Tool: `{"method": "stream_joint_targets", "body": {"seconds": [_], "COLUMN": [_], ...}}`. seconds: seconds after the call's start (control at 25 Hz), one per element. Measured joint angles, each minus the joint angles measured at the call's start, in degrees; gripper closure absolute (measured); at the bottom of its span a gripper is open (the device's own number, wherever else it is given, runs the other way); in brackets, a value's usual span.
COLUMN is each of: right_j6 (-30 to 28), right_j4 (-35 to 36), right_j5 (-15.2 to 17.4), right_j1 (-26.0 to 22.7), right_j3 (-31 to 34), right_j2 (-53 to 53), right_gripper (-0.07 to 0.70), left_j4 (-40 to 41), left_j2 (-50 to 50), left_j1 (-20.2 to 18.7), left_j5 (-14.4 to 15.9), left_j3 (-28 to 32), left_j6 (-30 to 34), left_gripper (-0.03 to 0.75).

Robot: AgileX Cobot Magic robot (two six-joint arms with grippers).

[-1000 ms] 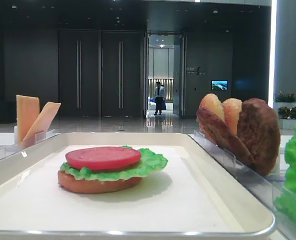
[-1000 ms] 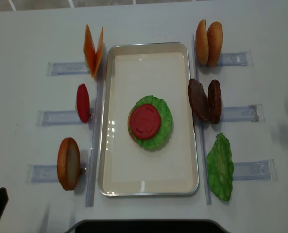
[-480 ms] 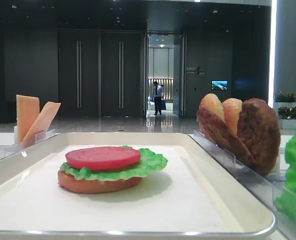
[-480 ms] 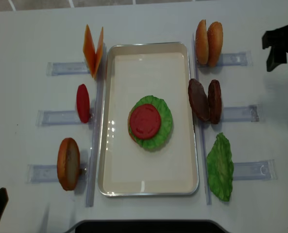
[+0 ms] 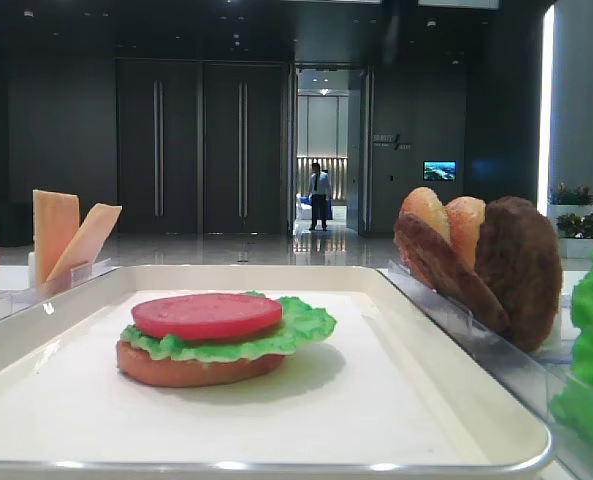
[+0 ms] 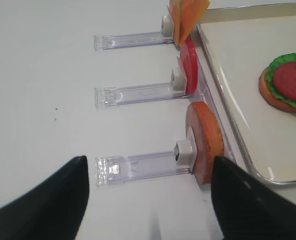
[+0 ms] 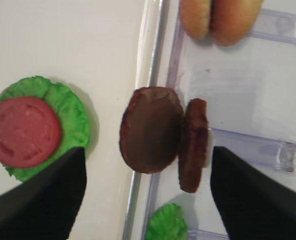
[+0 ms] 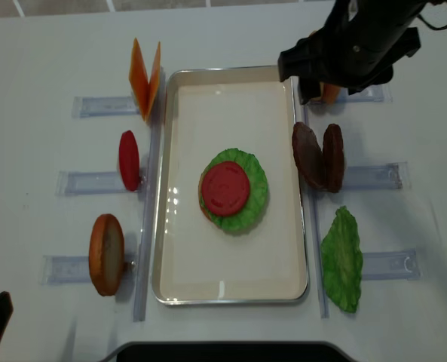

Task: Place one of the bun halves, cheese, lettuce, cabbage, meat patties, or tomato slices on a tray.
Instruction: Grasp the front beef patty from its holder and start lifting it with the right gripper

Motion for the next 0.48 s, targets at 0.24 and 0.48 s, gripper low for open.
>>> {"method": "stream_joint_targets", "body": {"seconds": [0.24, 0.48], "right_j6": [1.9, 1.9], "right_j4": [-0.7, -0.7], "right_j5": [-0.5, -1.1], "right_j1": [2.4, 2.4], "right_j3": [-1.1, -1.1], "right_j2": [7.3, 12.3], "right_gripper": [0.136, 0.136], "left_j4": [0.0, 0.0], "left_j2": [0.0, 0.0], "left_j1": [0.0, 0.0], "left_j5": [0.0, 0.0], "left_j3": [0.0, 0.0], "left_j6": [0.0, 0.0], "left_gripper": [0.137, 0.137]}}
